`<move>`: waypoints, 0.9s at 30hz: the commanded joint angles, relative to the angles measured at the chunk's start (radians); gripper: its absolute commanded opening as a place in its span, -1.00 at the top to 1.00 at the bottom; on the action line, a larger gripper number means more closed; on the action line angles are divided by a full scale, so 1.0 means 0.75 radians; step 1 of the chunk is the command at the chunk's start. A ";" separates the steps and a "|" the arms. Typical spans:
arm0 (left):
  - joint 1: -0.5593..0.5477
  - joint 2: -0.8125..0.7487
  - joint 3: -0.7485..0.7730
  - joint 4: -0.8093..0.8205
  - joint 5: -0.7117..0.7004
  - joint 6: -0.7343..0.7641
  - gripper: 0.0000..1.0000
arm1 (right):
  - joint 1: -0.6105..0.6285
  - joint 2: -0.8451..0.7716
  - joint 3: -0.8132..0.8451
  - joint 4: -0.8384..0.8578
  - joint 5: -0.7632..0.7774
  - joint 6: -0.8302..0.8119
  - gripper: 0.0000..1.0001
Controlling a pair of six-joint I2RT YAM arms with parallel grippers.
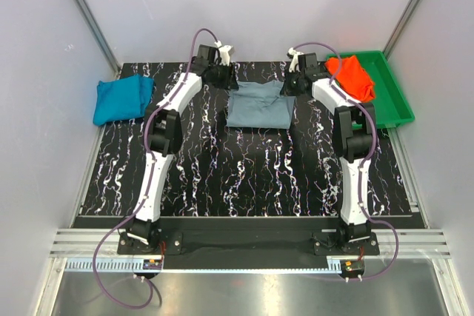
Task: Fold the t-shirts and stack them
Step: Fold the tshirt
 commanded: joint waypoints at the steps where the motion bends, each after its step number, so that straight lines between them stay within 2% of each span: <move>1: 0.006 -0.018 0.097 0.160 -0.100 0.029 0.11 | -0.017 0.024 0.109 0.084 0.075 -0.023 1.00; 2: 0.006 -0.020 0.101 0.173 -0.117 0.029 0.02 | -0.017 0.038 0.115 0.088 0.079 -0.027 1.00; 3: 0.006 -0.025 0.107 0.171 -0.131 0.027 -0.13 | -0.017 0.042 0.123 0.090 0.087 -0.027 0.83; 5: 0.006 -0.065 0.105 0.159 -0.144 0.019 -0.20 | -0.015 0.032 0.134 0.092 0.132 -0.031 0.37; 6: 0.004 -0.086 0.099 0.148 -0.142 0.017 -0.25 | -0.017 0.020 0.132 0.096 0.147 -0.033 0.01; 9: -0.002 -0.194 0.024 0.111 -0.138 0.003 -0.30 | -0.017 -0.054 0.115 0.088 0.173 -0.037 -0.19; 10: -0.004 -0.225 -0.003 0.101 -0.107 -0.007 -0.31 | -0.017 -0.078 0.097 0.084 0.182 -0.037 -0.31; 16: -0.002 -0.409 -0.263 0.040 0.048 -0.118 -0.36 | -0.015 -0.258 0.024 0.039 0.051 0.032 -0.38; 20: 0.043 -0.462 -0.404 0.027 0.148 -0.210 -0.85 | -0.017 -0.316 -0.009 0.002 -0.127 0.133 -0.36; 22: 0.053 -0.476 -0.437 0.030 0.202 -0.230 -0.90 | -0.017 -0.310 -0.022 -0.018 -0.278 0.179 -0.36; 27: 0.047 -0.491 -0.582 0.162 0.422 -0.365 -0.87 | -0.017 -0.263 -0.056 -0.051 -0.430 0.294 -0.40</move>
